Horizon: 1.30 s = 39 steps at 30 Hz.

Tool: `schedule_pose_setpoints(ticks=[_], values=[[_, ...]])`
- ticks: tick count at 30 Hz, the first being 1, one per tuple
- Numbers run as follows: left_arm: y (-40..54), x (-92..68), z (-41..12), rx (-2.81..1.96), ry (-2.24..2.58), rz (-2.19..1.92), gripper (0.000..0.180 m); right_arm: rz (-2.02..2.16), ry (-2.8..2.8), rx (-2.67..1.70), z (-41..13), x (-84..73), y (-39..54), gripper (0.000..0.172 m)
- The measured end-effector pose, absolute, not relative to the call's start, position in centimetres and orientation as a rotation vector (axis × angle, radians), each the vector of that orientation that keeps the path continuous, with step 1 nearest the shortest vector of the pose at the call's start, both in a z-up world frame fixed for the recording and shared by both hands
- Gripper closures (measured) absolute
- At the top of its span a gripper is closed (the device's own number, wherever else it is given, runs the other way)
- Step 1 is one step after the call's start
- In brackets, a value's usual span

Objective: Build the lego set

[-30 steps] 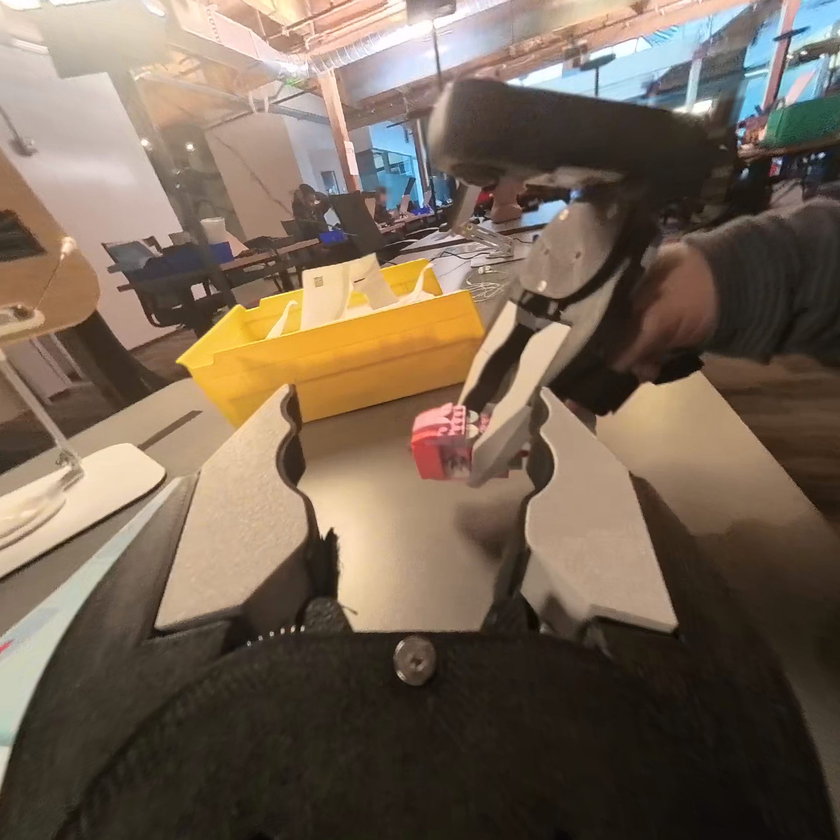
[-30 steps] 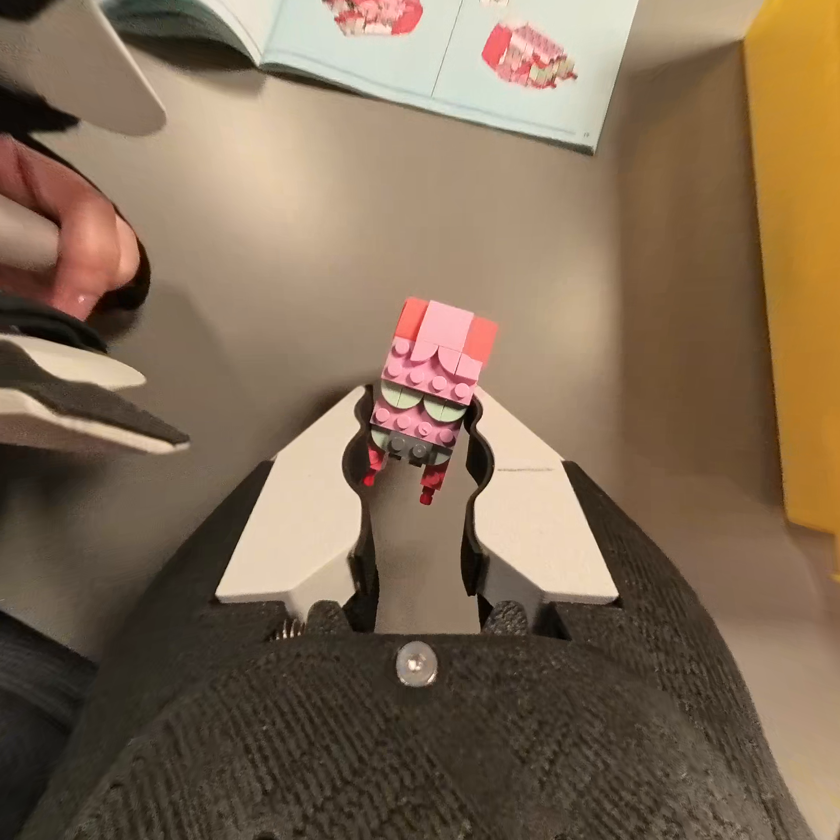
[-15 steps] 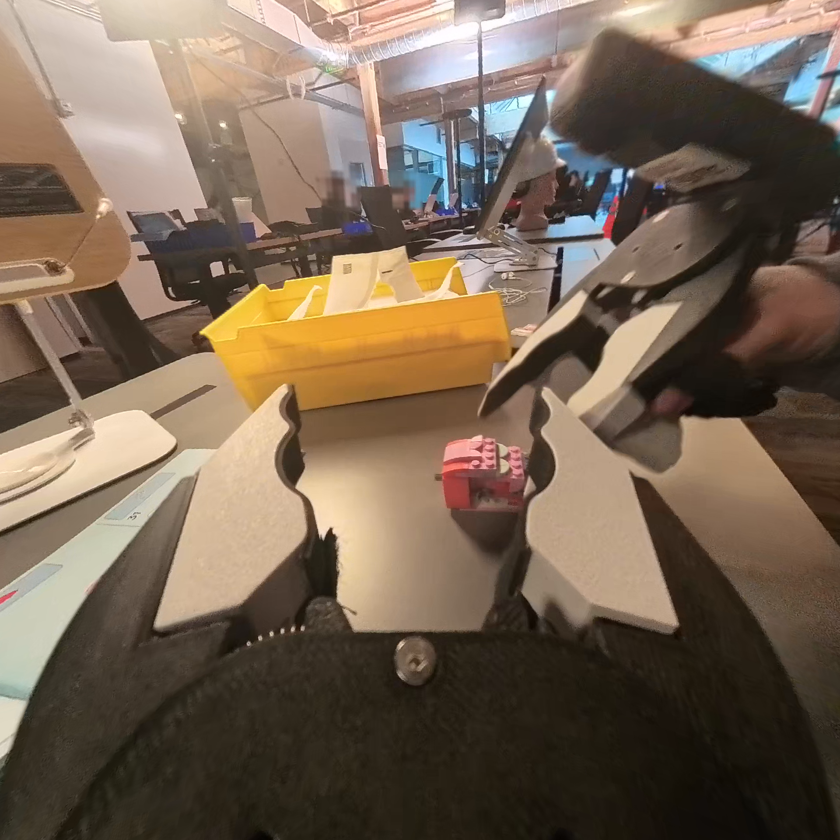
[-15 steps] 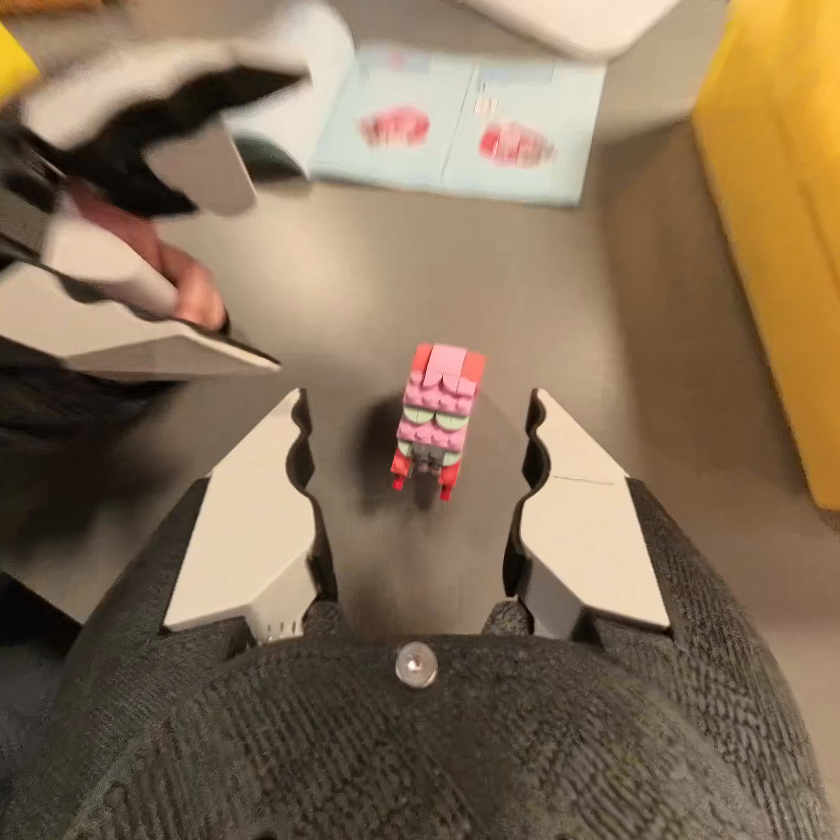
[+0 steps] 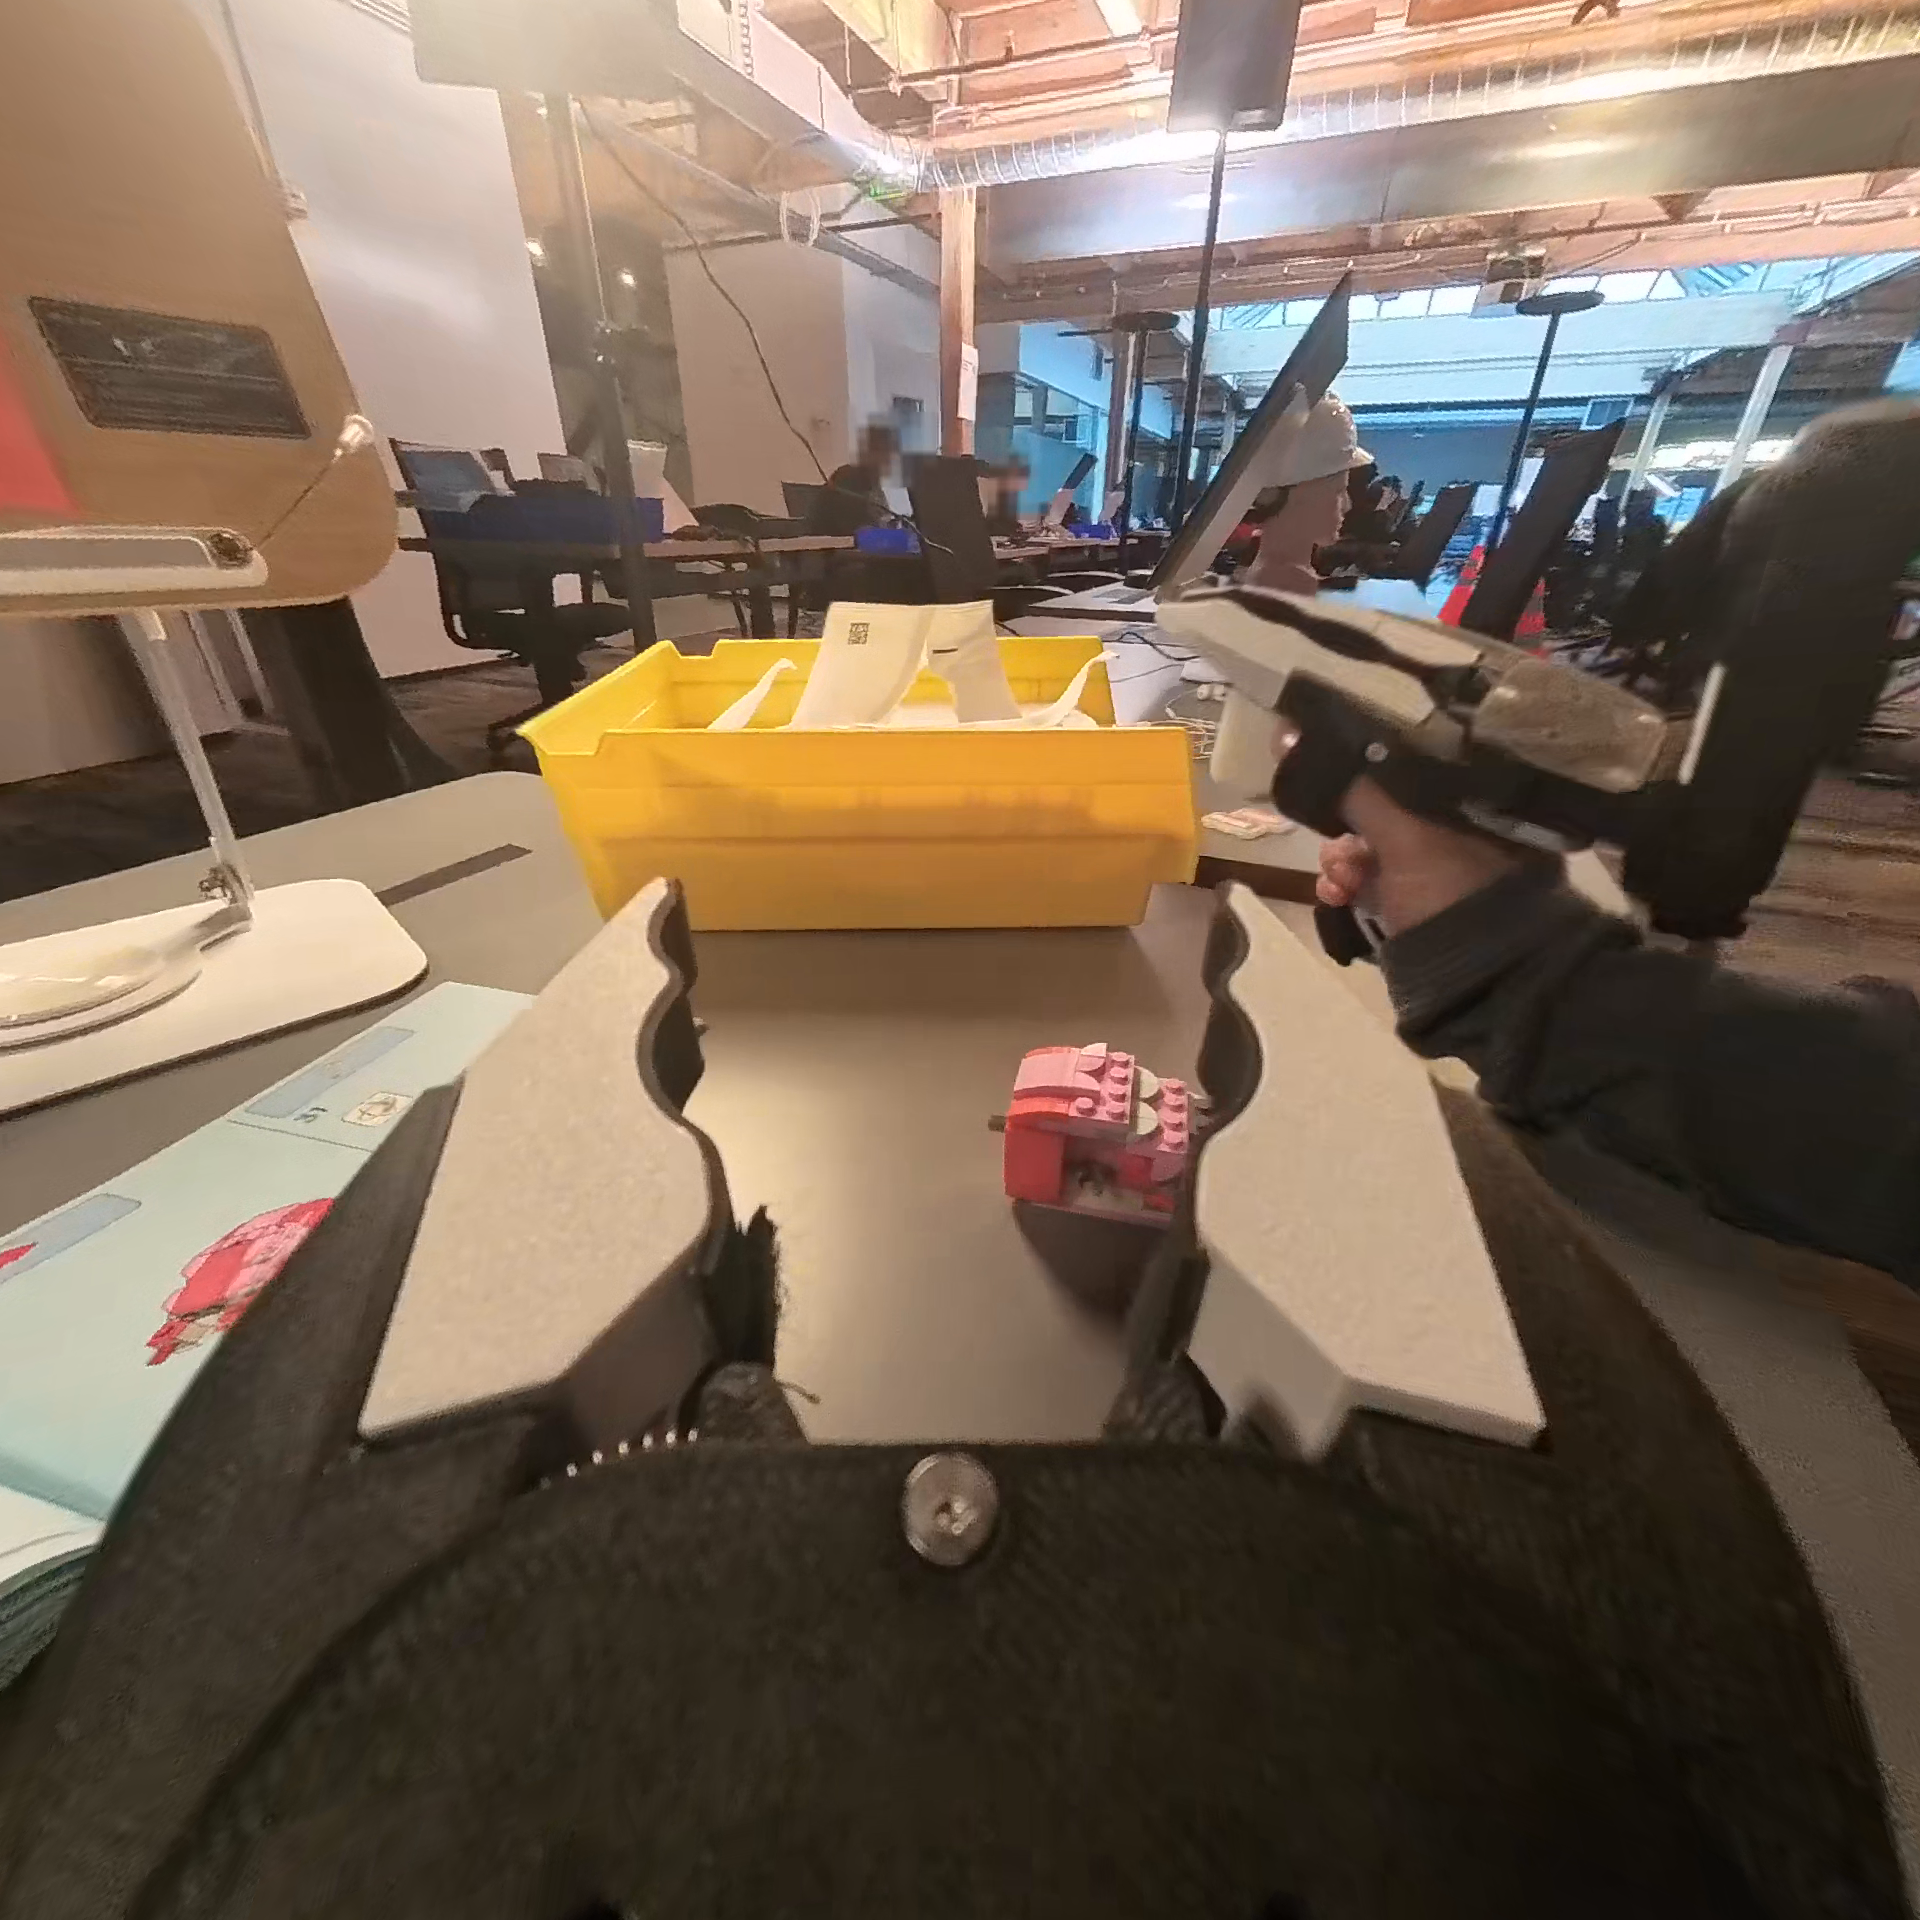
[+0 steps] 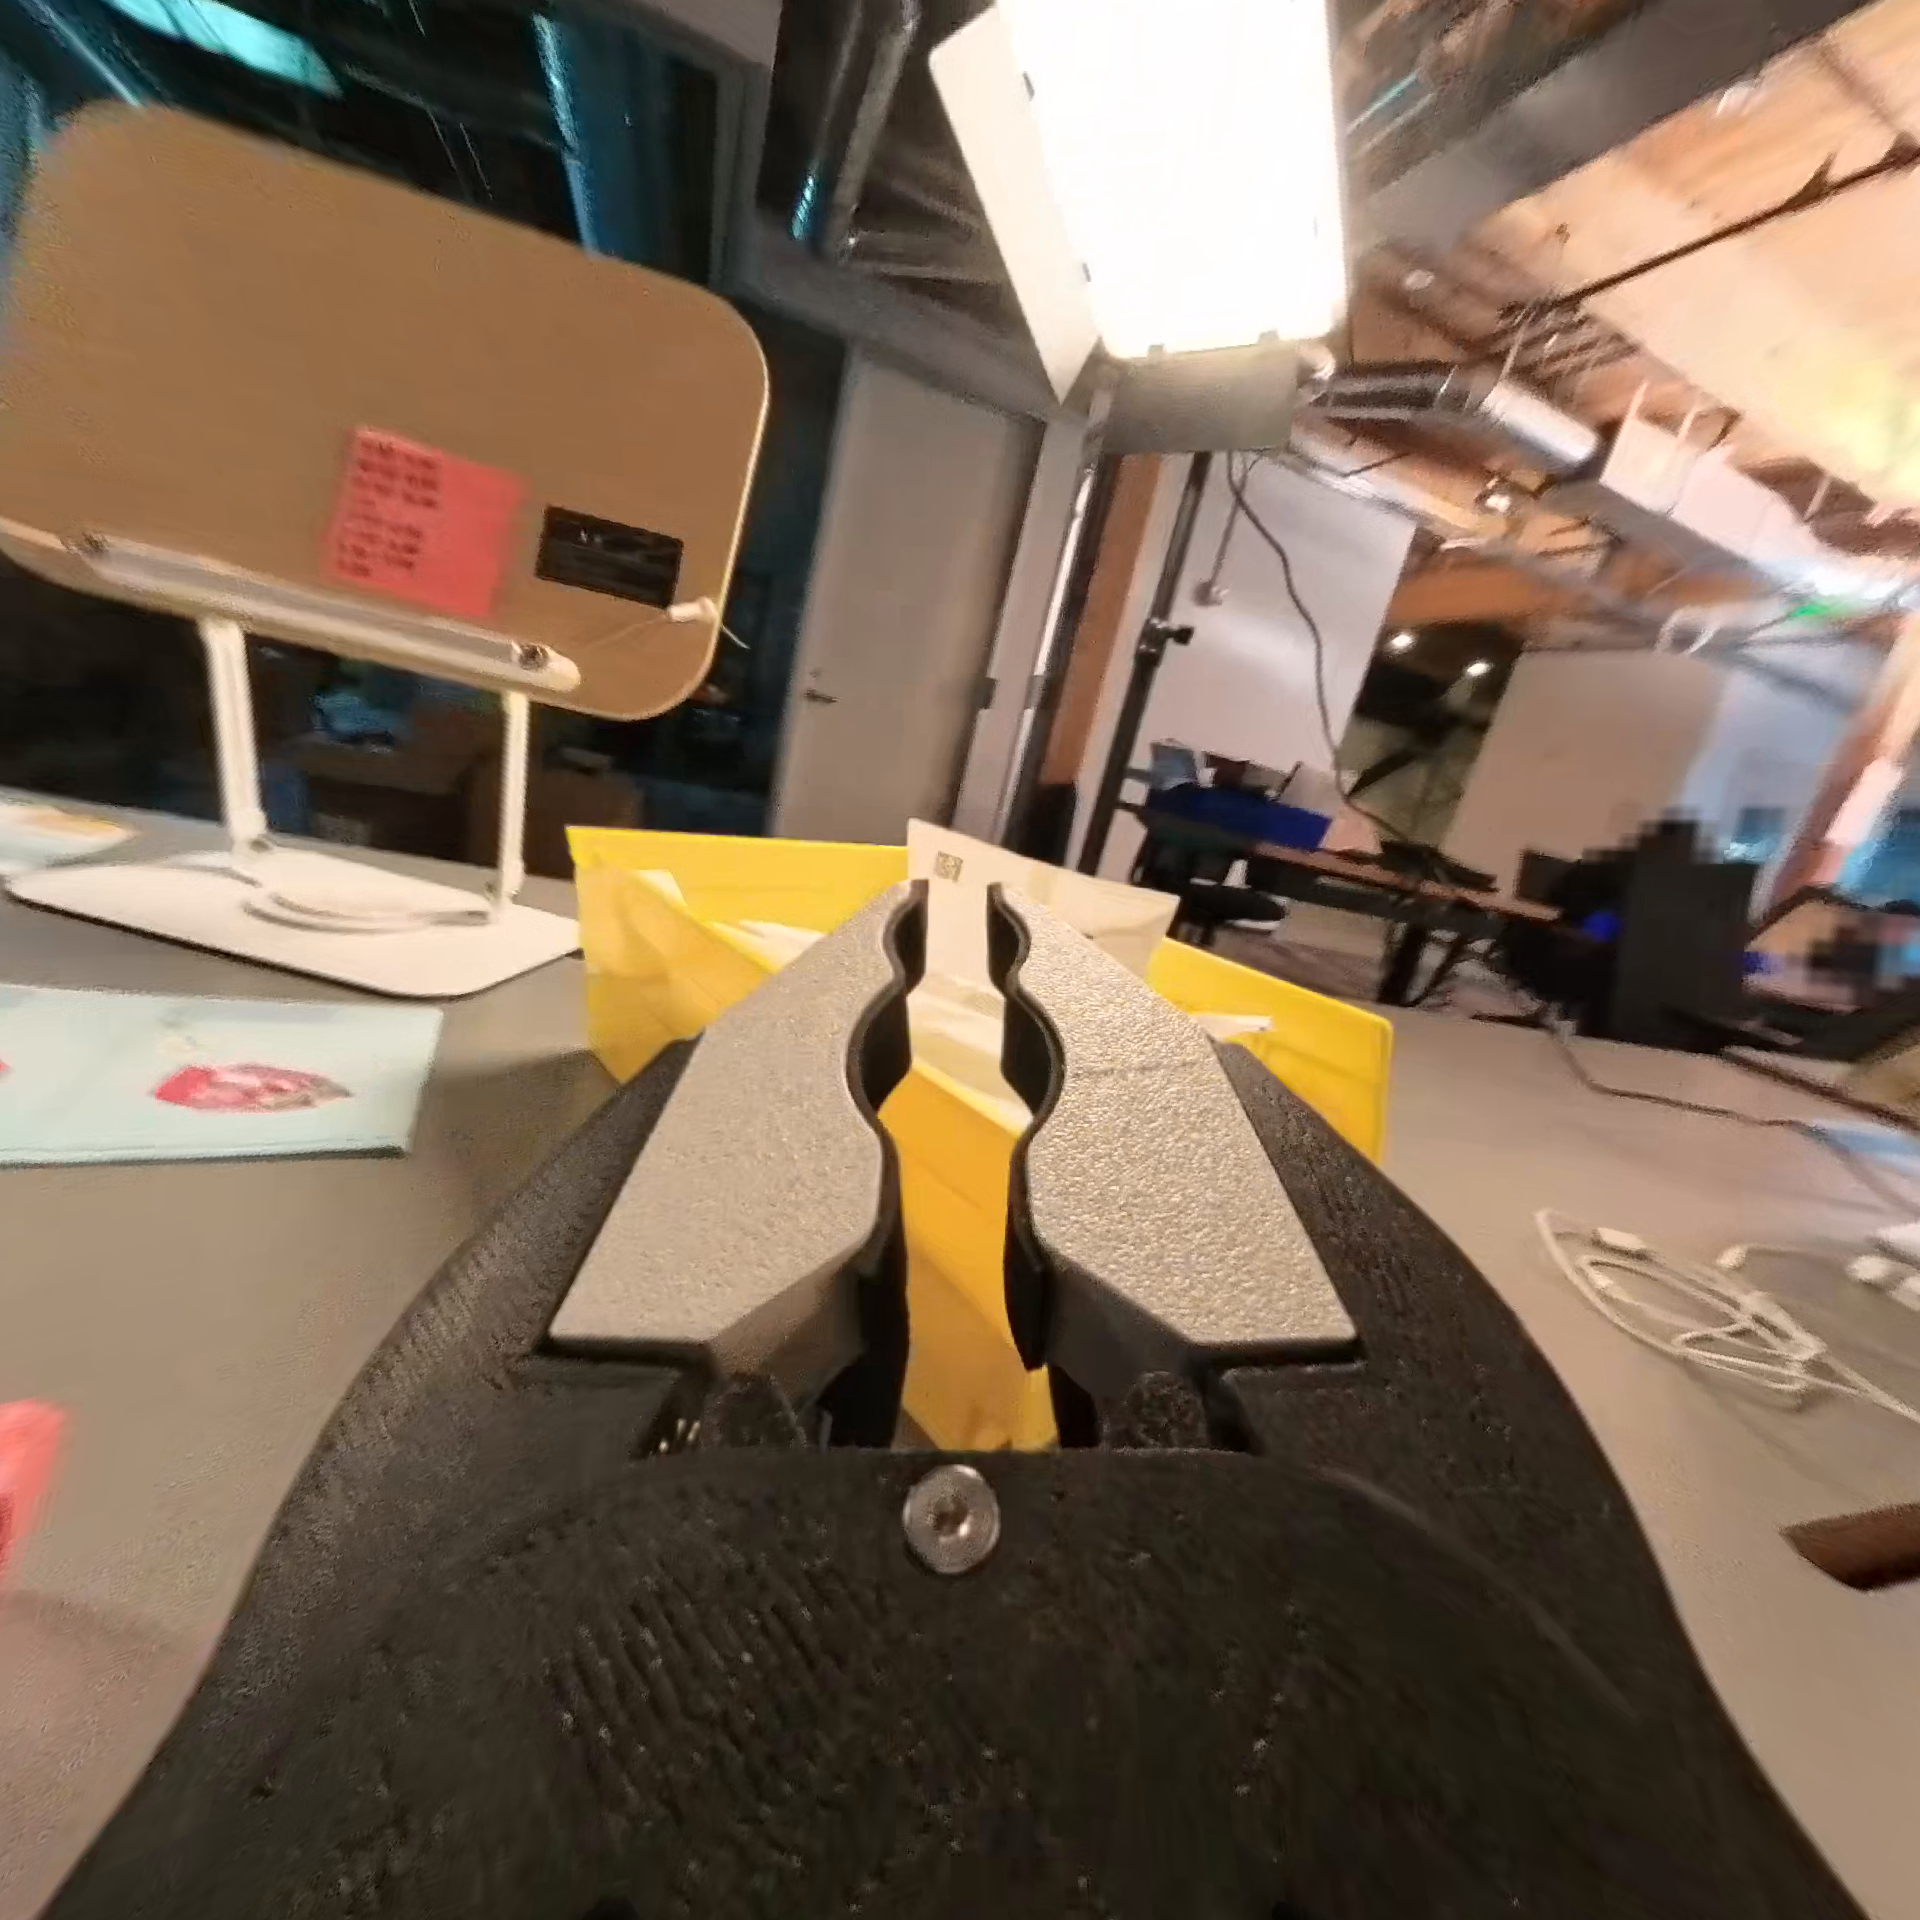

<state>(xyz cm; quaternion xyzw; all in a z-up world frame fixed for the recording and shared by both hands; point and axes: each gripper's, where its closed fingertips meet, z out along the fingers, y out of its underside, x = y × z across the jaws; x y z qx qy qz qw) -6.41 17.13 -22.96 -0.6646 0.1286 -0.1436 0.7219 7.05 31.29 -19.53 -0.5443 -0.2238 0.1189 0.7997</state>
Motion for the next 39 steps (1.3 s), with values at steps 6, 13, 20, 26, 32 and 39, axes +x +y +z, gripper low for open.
schedule_pose_setpoints(ticks=[6, 13, 20, 26, 32, 39], values=[[17.2, -7.3, -22.8, -1.447, 0.235, -0.306, 0.085, 0.156, -0.634, -1.100, -20.9, 5.1, 30.3, 0.172], [17.8, -8.2, -23.8, -1.491, 0.150, -0.379, 0.085, 0.127, -0.683, -1.118, -21.8, 4.6, 30.6, 0.172], [18.0, -8.7, -23.8, -1.491, 0.124, -0.375, 0.087, 0.163, -0.727, -1.096, -22.0, 3.7, 30.2, 0.172], [17.9, -8.4, -23.8, -1.490, 0.146, -0.356, 0.089, 0.184, -0.720, -1.076, -21.7, 3.9, 29.8, 0.172], [18.0, -8.2, -23.9, -1.490, 0.161, -0.351, 0.090, 0.201, -0.739, -1.077, -22.0, 3.4, 30.3, 0.172], [18.3, -7.0, -24.0, -1.490, 0.225, -0.351, 0.092, 0.178, -0.698, -1.125, -22.4, 4.3, 31.4, 0.172]])
